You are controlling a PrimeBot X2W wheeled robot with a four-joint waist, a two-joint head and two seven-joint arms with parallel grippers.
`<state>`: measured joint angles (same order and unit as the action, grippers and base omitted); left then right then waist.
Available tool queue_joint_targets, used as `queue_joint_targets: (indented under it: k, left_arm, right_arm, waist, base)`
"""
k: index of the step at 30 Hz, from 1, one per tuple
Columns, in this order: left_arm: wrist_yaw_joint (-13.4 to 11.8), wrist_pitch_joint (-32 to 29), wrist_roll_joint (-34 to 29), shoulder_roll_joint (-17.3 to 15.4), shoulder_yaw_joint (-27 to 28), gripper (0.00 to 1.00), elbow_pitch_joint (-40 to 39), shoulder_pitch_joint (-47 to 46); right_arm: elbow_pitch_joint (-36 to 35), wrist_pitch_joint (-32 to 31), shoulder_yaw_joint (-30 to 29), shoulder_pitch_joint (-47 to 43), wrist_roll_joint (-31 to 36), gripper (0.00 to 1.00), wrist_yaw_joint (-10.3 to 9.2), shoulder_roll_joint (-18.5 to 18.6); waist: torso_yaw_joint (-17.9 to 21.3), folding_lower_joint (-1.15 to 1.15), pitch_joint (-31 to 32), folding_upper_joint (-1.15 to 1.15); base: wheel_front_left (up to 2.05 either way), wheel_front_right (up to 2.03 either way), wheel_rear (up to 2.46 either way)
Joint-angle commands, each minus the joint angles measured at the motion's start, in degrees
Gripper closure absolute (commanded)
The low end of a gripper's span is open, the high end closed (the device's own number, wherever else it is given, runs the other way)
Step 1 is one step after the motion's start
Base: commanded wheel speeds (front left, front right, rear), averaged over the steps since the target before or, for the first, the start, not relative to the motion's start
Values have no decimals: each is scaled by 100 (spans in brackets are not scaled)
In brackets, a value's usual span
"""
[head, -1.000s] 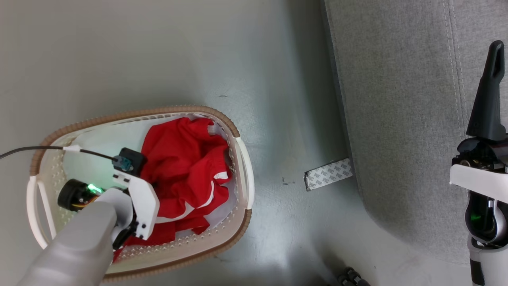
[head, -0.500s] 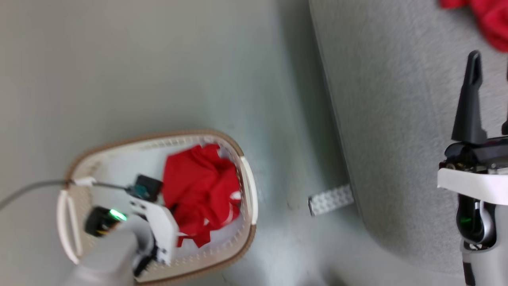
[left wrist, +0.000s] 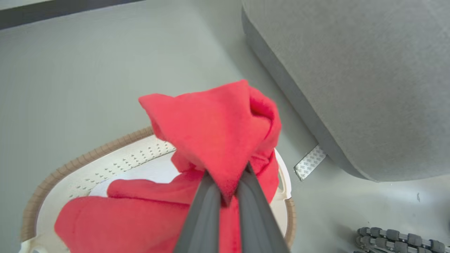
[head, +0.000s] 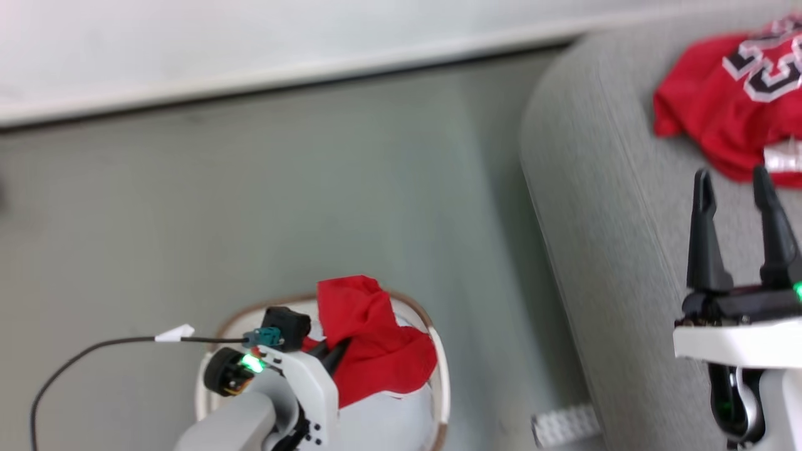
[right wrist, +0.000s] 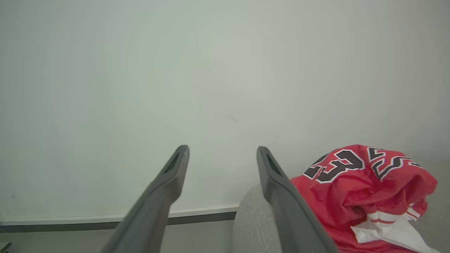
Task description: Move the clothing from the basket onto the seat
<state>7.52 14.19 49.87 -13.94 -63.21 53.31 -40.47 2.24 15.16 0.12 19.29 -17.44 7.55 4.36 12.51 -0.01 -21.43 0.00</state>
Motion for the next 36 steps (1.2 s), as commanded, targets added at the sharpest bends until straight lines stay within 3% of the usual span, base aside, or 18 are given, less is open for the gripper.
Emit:
queue_joint_targets:
  k: [1, 7, 17, 29, 36]
  left_arm:
    - [-10, 56, 30, -3, 36, 100, -88, 110]
    - [-46, 97, -123, -70, 479, 100, -739, 196]
    - [-445, 96, -536, -380, 1298, 100, -2396, 464]
    - [-1084, -148, -470, -831, 1775, 100, -4237, 139]
    - [-1310, -290, -459, -977, 1822, 100, -4685, 256]
  right_arm:
    - [59, -2, 10, -147, -37, 0, -13, 79]
    - [188, -2, 166, -556, -351, 0, -13, 117]
    - [283, -3, 713, -980, -519, 0, -13, 112]
    - [341, -3, 1396, -1097, -534, 0, -13, 51]
    - [347, -3, 1734, -903, -465, 0, -13, 176]
  waist:
    - [-431, 1, 650, 0]
    - [-689, 1, 1347, 0]
    - [-831, 1, 2031, 0]
    - [-853, 1, 2195, 0]
    - [-851, 1, 2172, 0]
  base:
    - [0, 0, 0]
    - [0, 0, 0]
    - [0, 0, 0]
    - [0, 0, 0]
    - [0, 0, 0]
